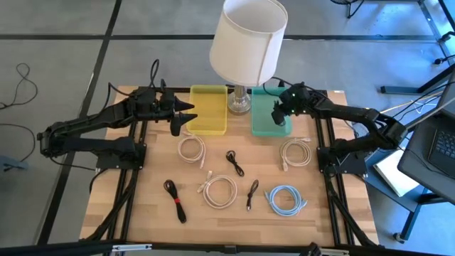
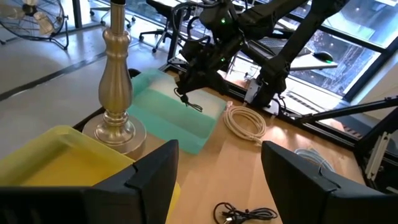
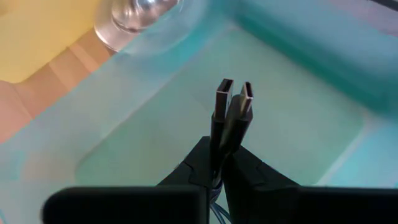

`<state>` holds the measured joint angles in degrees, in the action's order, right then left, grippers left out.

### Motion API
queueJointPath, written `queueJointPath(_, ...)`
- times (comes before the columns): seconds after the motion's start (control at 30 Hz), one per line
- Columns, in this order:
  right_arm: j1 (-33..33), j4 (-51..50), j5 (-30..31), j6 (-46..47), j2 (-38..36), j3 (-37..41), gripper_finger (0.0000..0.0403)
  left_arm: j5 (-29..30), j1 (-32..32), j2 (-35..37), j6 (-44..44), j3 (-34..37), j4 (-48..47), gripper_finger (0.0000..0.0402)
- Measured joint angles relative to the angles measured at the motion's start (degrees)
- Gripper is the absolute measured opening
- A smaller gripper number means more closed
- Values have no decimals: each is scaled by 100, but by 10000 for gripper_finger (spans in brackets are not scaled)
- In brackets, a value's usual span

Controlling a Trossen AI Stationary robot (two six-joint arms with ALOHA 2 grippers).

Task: Pick & Place USB Port
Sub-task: Put the black USB cable into the blue bin

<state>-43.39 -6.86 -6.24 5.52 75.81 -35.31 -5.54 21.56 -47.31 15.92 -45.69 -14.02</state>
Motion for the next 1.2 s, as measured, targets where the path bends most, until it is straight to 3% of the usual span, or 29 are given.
queueJointPath(0.27,0,304,50,-53,0,0,154,-4,0,0,-4,0,0,224)
queueJointPath(0.43,0,258,156,-64,-184,-2,192,-16,-2,0,-4,0,-32,224)
queueJointPath(0.63,0,-630,175,-161,-1014,-69,181,-74,-2,0,-13,2,-390,224)
queueJointPath(0.87,108,-3123,123,-118,-2401,-843,142,-131,0,-1,285,2,-654,224)
queueJointPath(1.03,623,-4571,-799,1155,-3283,-1320,118,-148,0,-2,358,2,-978,224)
queueJointPath(1.2,1523,-4917,-1911,2914,-4026,-1216,96,-121,0,-4,391,2,-1061,224)
